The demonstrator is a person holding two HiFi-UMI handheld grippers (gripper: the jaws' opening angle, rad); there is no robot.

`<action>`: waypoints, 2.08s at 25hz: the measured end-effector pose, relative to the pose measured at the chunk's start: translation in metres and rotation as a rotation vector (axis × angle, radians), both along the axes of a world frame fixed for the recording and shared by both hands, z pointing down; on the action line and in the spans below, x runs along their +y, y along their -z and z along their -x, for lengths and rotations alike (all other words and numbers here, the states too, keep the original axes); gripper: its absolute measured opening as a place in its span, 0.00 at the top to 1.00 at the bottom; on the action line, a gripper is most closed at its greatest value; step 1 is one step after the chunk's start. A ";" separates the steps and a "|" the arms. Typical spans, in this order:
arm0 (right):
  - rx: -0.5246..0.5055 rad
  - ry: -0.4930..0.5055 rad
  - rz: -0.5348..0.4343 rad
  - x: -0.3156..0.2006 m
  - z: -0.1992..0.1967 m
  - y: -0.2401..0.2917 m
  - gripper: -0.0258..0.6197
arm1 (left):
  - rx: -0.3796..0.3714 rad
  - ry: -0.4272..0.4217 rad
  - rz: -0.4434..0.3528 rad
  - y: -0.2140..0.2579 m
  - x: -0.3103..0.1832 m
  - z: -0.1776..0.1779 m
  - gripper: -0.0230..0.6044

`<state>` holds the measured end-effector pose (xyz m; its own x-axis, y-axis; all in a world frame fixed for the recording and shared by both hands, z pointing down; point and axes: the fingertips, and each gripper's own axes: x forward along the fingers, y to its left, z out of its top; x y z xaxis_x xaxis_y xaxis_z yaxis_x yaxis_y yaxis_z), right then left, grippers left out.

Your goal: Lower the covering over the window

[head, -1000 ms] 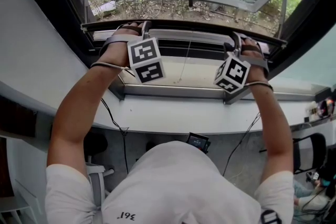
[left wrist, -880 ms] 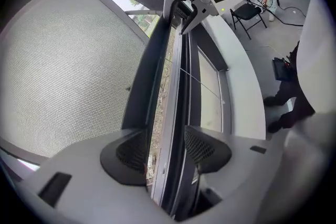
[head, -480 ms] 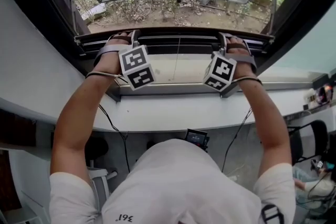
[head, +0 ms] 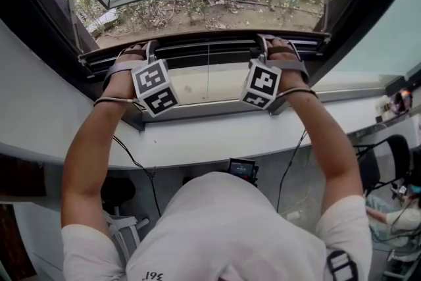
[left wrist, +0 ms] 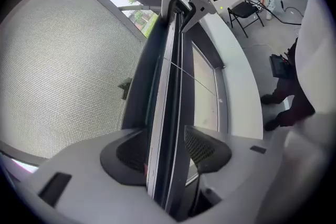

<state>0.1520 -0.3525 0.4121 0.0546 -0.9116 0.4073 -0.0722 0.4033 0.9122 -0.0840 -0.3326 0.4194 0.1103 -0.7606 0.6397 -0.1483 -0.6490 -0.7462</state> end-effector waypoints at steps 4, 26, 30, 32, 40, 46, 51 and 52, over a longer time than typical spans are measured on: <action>-0.006 -0.003 0.011 0.000 0.000 -0.006 0.69 | 0.001 0.000 0.008 -0.007 0.000 0.000 0.62; -0.033 -0.032 0.057 0.000 0.002 -0.037 0.69 | -0.026 0.008 0.043 -0.037 0.001 0.001 0.62; -0.033 -0.032 0.070 0.000 0.002 -0.045 0.69 | -0.024 0.008 0.061 -0.045 0.002 0.001 0.62; -0.033 -0.032 0.074 0.000 0.002 -0.048 0.69 | -0.023 0.007 0.065 -0.048 0.002 0.001 0.62; -0.030 -0.030 0.079 -0.001 0.002 -0.052 0.69 | -0.021 0.008 0.072 -0.052 0.000 0.001 0.62; -0.017 -0.038 0.085 0.002 0.002 -0.055 0.69 | -0.025 0.002 0.080 -0.054 0.002 0.002 0.62; -0.011 -0.040 0.079 0.000 0.004 -0.060 0.69 | -0.023 0.007 0.085 -0.057 0.002 0.003 0.62; -0.015 -0.033 0.080 -0.001 0.006 -0.060 0.69 | -0.025 0.013 0.086 -0.057 0.003 0.005 0.62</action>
